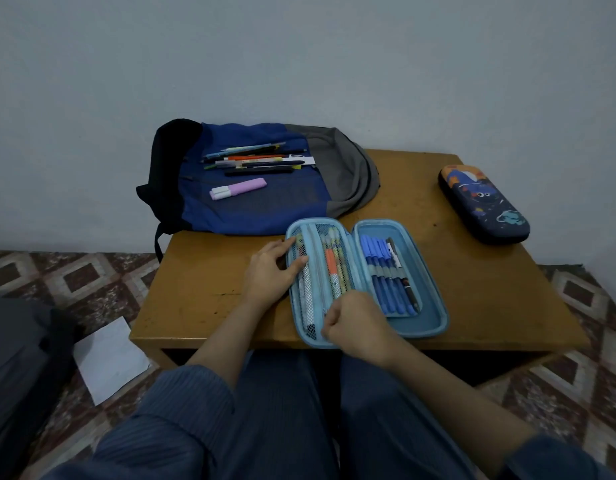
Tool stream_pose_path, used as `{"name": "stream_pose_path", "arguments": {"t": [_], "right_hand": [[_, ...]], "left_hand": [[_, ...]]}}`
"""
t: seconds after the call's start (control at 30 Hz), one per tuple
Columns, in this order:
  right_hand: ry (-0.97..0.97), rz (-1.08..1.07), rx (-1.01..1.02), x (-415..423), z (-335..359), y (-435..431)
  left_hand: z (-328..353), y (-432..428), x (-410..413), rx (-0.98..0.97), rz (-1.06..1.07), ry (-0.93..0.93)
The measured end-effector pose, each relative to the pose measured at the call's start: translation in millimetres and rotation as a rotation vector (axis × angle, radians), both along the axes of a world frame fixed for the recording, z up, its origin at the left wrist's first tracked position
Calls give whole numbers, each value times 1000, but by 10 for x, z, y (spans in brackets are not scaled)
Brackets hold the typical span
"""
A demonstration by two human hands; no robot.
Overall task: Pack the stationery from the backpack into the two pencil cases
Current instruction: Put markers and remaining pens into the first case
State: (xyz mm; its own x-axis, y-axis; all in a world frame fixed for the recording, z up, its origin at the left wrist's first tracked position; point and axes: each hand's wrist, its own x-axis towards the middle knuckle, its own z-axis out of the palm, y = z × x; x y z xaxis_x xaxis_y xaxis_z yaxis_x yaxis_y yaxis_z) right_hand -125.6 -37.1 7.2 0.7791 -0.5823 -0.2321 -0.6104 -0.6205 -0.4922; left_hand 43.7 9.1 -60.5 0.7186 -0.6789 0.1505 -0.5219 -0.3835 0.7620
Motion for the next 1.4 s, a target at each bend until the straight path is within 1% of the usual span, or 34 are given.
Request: {"name": "stream_pose_path", "arguments": {"t": [0.1, 0.23, 0.3, 0.37, 0.57, 0.73, 1.13, 1.4], "right_hand": [[-137, -55, 48, 33, 38, -158], [-227, -37, 128, 64, -1, -181], [-283, -72, 156, 99, -40, -234], [-299, -88, 167, 151, -52, -300], [-162, 34, 66, 282, 9, -472], [-82, 136, 27, 285, 72, -521], [-76, 312, -20, 188, 37, -513], [-43, 385, 24, 145, 69, -522]], "left_hand": [[-23, 5, 5, 4, 5, 10], [1, -40, -16, 16, 44, 5], [37, -83, -24, 33, 73, -31], [62, -115, -25, 61, 92, -85], [65, -108, -10, 71, 93, -101], [67, -101, -11, 58, 92, -100], [57, -117, 5, 68, 93, -92], [51, -115, -4, 48, 100, -92]]}}
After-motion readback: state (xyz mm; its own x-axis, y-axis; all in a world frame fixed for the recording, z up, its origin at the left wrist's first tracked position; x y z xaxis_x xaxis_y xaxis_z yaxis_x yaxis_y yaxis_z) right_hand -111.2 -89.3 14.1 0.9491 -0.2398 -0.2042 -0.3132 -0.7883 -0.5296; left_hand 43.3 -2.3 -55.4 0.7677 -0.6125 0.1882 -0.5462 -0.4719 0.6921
